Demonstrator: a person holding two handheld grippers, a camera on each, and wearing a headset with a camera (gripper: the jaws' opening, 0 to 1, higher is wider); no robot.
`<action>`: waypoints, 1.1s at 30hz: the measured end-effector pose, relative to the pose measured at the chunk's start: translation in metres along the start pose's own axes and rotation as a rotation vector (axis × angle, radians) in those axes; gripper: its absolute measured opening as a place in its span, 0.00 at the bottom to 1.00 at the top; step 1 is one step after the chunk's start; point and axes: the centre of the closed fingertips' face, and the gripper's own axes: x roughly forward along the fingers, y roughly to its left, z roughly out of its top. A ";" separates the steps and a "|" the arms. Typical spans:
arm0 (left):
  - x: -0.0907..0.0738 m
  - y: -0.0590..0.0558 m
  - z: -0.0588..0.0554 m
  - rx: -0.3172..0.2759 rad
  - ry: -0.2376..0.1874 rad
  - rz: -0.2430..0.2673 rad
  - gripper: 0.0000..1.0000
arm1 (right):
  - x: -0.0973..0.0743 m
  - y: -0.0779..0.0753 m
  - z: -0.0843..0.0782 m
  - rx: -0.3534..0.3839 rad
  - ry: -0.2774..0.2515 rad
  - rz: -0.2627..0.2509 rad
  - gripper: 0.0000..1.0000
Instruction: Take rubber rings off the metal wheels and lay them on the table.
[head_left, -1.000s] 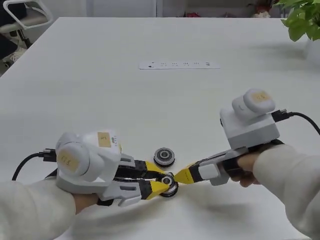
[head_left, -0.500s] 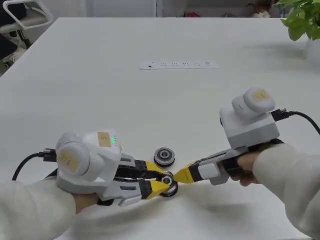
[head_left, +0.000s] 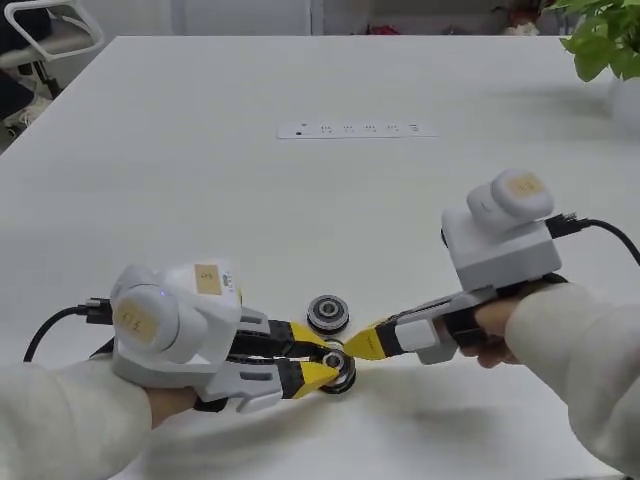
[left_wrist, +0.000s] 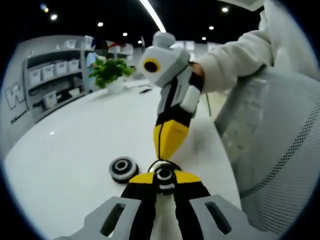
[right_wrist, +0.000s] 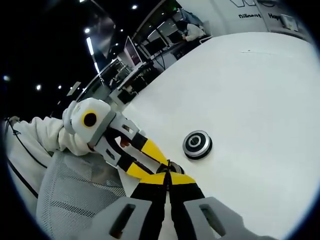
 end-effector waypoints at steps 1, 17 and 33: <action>0.000 0.000 0.000 0.001 0.000 0.000 0.14 | 0.000 0.000 0.000 0.004 -0.002 0.000 0.00; -0.002 -0.001 0.001 0.019 0.054 -0.012 0.18 | 0.000 0.000 -0.003 0.002 0.013 -0.009 0.00; -0.051 0.009 0.035 -0.010 -0.032 0.019 0.50 | -0.001 0.004 -0.002 0.006 0.013 0.001 0.00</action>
